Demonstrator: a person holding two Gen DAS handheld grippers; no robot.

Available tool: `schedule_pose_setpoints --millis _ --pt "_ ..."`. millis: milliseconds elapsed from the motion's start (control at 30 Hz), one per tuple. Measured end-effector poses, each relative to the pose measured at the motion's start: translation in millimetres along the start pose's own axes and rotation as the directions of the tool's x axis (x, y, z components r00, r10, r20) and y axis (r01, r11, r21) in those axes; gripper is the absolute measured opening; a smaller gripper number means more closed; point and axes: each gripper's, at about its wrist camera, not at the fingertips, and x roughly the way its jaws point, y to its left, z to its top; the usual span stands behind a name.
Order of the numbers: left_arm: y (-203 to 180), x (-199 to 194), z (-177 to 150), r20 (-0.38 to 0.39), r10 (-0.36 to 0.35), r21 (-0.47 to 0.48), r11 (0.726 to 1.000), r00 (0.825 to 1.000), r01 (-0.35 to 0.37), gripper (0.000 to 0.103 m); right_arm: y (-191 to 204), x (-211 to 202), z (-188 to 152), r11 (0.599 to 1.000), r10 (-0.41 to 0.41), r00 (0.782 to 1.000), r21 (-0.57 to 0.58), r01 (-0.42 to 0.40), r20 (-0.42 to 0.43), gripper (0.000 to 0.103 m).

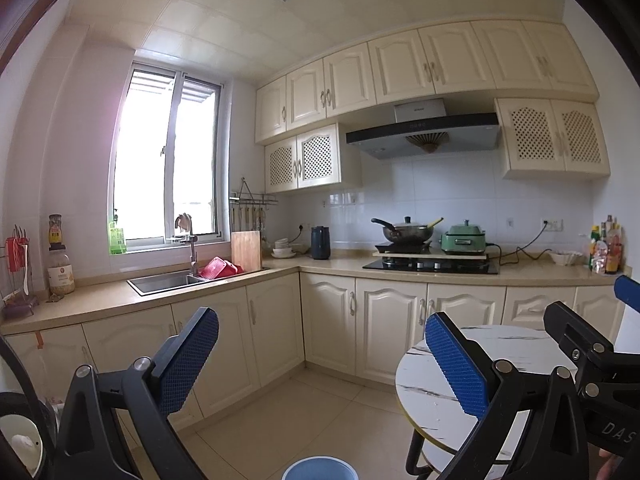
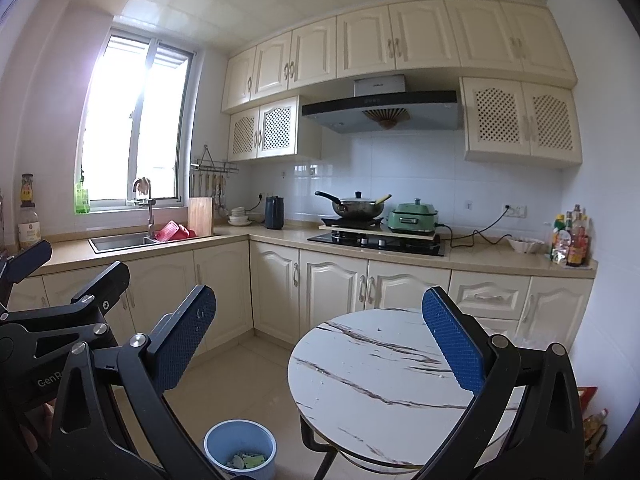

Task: Collect trash

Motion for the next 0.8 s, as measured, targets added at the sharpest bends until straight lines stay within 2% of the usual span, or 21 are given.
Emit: schedule_pose_setpoints --millis 800 --pt "19 4 18 -0.001 -0.007 0.006 1.000 1.000 0.007 0.102 1 1 -2 1.000 -0.002 1.000 0.000 0.002 -0.004 0.103"
